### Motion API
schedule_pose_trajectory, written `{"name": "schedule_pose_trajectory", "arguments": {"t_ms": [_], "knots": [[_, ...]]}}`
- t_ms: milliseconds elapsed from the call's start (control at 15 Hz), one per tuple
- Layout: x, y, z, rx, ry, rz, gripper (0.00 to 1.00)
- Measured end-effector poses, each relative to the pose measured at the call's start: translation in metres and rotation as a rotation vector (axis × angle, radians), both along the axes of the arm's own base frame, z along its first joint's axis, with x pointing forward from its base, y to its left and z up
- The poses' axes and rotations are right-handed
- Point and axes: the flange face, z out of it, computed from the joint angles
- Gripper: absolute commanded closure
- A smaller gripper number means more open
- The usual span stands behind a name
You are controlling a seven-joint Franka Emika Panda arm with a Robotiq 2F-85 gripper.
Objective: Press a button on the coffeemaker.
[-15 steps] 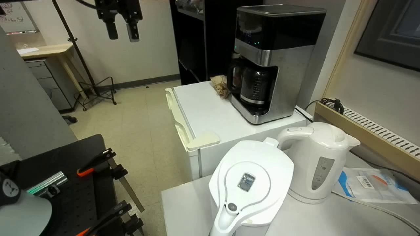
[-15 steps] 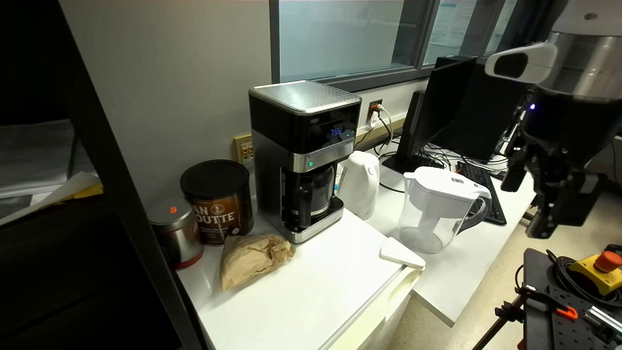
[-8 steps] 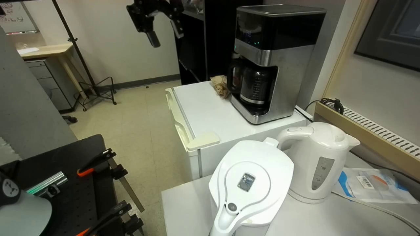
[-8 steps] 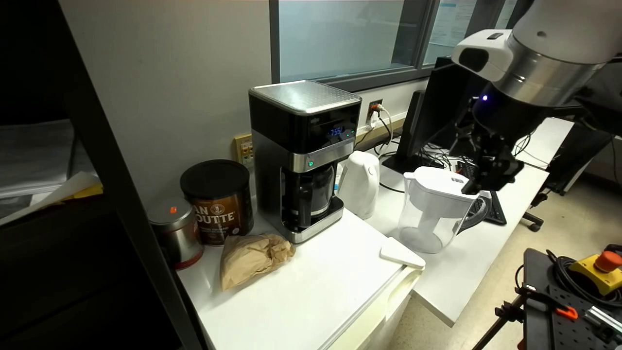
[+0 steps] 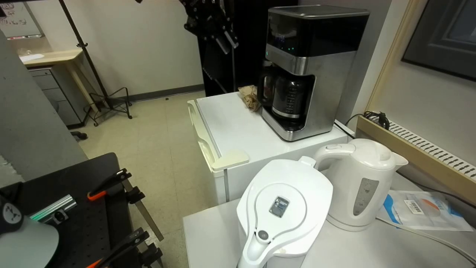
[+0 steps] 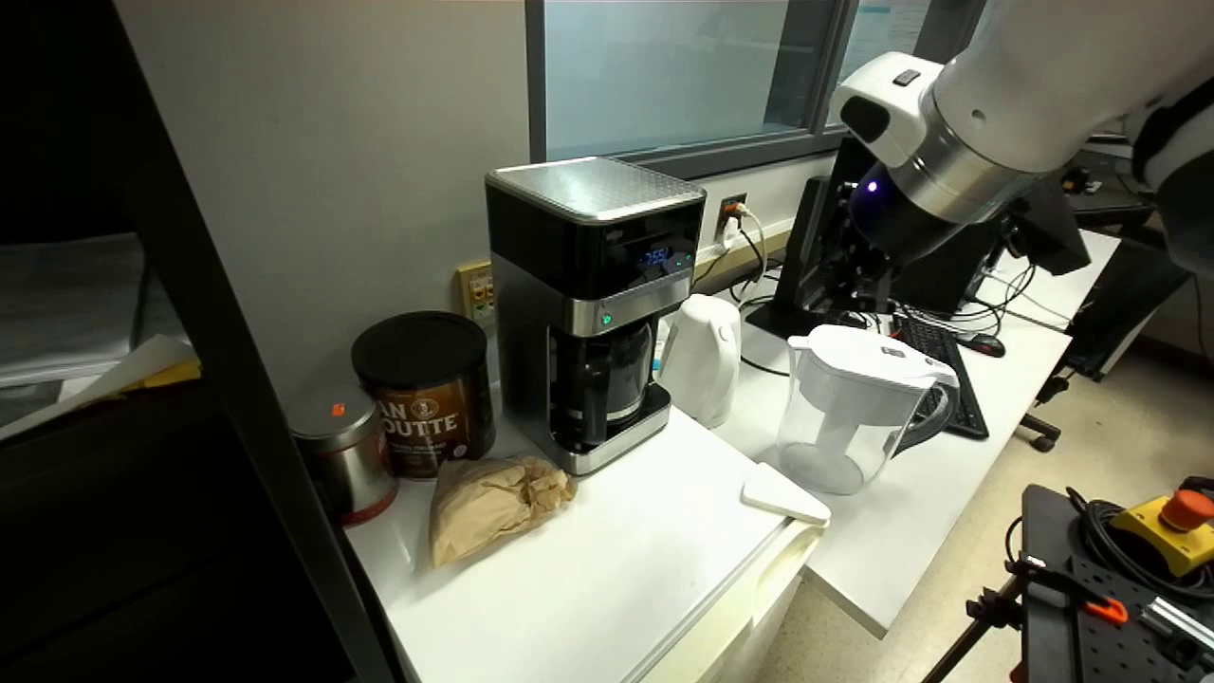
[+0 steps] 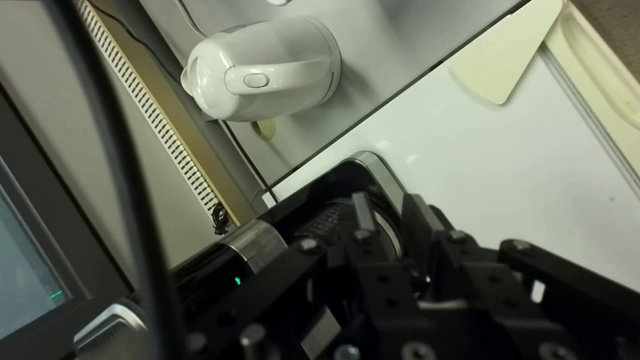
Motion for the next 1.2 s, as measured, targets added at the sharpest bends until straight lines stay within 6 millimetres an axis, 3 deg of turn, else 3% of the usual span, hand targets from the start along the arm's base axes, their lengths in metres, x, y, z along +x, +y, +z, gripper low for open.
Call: {"name": "schedule_pose_trajectory", "arguments": {"t_ms": [467, 1200], "knots": [[0.02, -0.002, -0.029, -0.021, -0.069, 0.036, 1.0], [0.065, -0.007, -0.041, -0.014, -0.209, 0.039, 1.0]]}}
